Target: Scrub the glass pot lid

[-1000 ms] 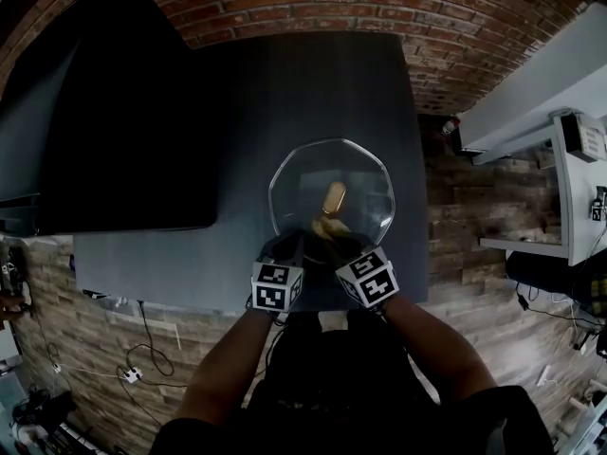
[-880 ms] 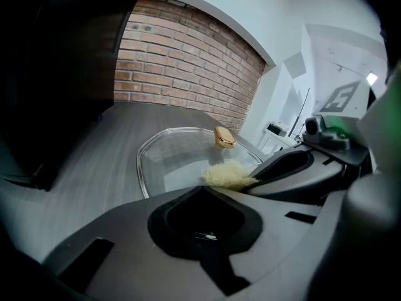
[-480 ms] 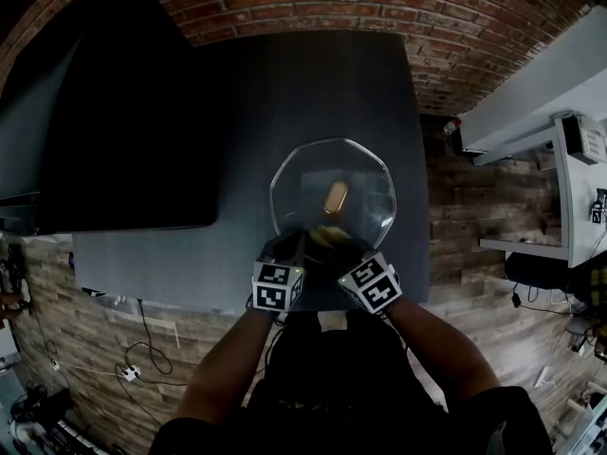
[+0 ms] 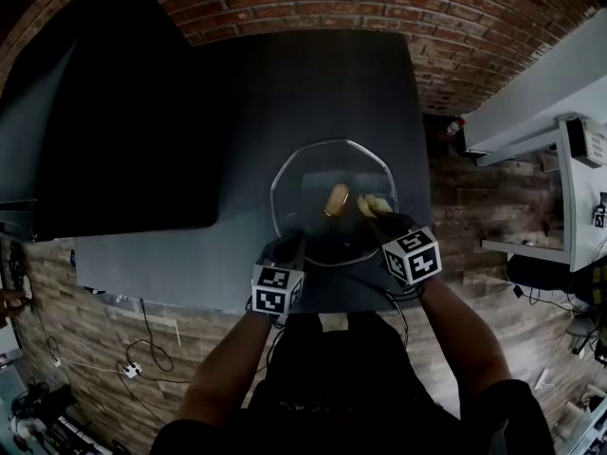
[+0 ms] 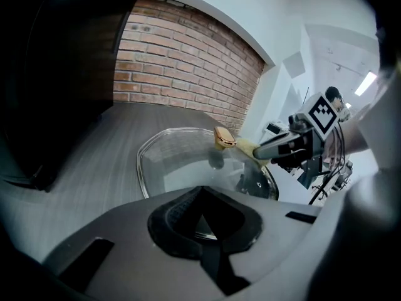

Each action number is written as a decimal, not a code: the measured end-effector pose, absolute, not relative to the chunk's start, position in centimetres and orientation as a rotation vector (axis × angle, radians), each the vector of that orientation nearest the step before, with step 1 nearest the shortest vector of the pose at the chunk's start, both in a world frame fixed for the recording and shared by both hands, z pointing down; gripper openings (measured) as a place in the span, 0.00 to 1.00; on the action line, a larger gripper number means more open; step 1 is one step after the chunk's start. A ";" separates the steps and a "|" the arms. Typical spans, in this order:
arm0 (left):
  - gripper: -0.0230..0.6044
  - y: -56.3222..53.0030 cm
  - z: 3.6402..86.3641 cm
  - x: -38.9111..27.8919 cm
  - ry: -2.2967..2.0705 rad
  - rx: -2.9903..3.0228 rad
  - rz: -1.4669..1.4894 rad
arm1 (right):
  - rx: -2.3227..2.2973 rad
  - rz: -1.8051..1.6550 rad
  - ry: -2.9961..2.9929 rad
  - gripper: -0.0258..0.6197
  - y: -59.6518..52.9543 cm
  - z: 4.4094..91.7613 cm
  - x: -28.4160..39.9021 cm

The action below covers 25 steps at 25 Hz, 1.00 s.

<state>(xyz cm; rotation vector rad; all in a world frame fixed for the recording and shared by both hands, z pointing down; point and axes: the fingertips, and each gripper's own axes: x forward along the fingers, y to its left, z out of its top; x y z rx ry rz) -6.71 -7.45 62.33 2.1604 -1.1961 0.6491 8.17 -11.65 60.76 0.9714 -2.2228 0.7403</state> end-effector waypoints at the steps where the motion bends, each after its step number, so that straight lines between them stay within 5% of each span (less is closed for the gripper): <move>1: 0.09 -7.4 62.3 -6.7 -1.197 2.161 0.654 | 0.985 0.738 -2.220 0.11 -12.6 60.7 8.5; 14: 0.09 -7.5 62.0 -6.7 -1.197 2.156 0.606 | 1.046 0.672 -2.152 0.11 -24.1 61.7 10.7; 25: 0.09 -7.5 62.3 -6.9 -1.215 2.129 0.613 | 1.030 0.671 -2.176 0.11 -23.1 61.7 11.0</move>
